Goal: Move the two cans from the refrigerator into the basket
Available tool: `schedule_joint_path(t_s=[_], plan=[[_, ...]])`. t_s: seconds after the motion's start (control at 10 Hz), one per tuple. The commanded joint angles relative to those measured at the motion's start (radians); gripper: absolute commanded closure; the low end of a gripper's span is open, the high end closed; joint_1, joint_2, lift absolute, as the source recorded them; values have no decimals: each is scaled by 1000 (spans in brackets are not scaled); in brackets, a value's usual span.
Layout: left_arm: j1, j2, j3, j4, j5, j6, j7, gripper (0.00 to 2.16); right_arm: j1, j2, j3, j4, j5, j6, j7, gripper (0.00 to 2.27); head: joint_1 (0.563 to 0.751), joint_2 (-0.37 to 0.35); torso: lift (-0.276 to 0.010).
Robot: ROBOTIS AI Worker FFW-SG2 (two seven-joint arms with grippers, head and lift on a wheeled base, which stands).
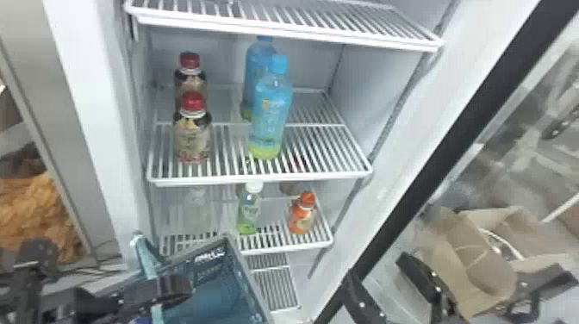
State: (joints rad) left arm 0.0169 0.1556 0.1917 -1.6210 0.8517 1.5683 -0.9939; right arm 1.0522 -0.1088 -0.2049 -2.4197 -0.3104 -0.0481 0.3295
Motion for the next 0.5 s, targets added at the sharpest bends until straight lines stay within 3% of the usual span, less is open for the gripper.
schedule_joint_path(t_s=[0.0, 0.2, 0.4], plan=[[-2, -1, 0, 0, -2, 0, 0, 1190, 42, 6, -12, 16, 1, -60, 0, 121, 695, -305, -25], [-2, -1, 0, 0, -6, 0, 0, 1190, 87, 32, -42, 6, 21, -104, 0, 121, 695, -329, -25], [-5, 1, -2, 0, -10, 2, 0, 1190, 101, 34, -48, -2, 25, -119, 2, 121, 695, -350, -25]])
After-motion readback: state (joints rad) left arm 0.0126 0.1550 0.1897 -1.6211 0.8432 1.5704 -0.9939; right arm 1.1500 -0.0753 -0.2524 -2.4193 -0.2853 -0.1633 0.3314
